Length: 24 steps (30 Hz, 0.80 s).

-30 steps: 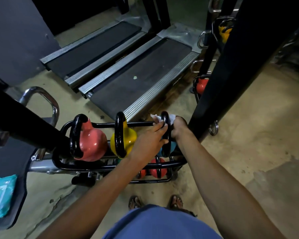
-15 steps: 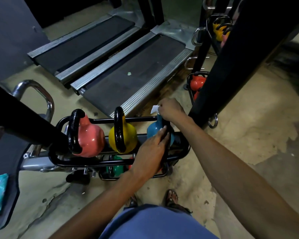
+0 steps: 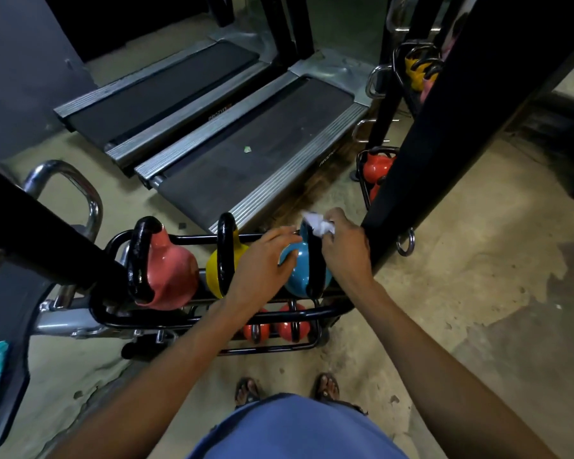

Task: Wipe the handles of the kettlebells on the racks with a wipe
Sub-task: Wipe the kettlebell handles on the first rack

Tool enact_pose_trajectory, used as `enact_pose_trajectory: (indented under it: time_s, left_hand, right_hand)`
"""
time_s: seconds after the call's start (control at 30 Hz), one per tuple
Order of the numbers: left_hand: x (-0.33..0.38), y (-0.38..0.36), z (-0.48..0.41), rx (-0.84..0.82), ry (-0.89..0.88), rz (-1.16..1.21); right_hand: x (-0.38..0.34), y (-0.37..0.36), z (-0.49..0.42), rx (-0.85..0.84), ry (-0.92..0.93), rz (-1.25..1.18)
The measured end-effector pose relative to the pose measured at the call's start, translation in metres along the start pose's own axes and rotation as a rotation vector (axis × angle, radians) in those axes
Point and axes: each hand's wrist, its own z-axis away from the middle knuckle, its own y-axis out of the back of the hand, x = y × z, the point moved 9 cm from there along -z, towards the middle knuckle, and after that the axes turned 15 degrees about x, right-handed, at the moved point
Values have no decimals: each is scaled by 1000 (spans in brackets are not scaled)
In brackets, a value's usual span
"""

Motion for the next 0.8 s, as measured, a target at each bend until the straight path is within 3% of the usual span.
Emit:
enact_pose_trajectory:
  time_s: [0.13, 0.27, 0.33, 0.47, 0.63, 0.8]
  left_hand:
    - [-6, -14, -17, -64, -6, -59]
    - [-4, -23, -20, -95, -24, -93]
    - [-7, -29, -20, -124, -25, -94]
    - [-14, -29, -28, -120, -13, -34]
    - [-20, -19, -51, -114, 38, -19]
    - [0, -42, -77, -301, -47, -45]
  right_hand:
    - [5, -3, 26, -117, -7, 75]
    - [6, -10, 17, -139, -190, -201]
    - [4, -20, -3, -114, -173, -198]
    - [-17, -34, 13, -77, 141, -68]
    - [-18, -13, 94, -275, 728, 216]
    - [-36, -31, 41, -383, 894, 518]
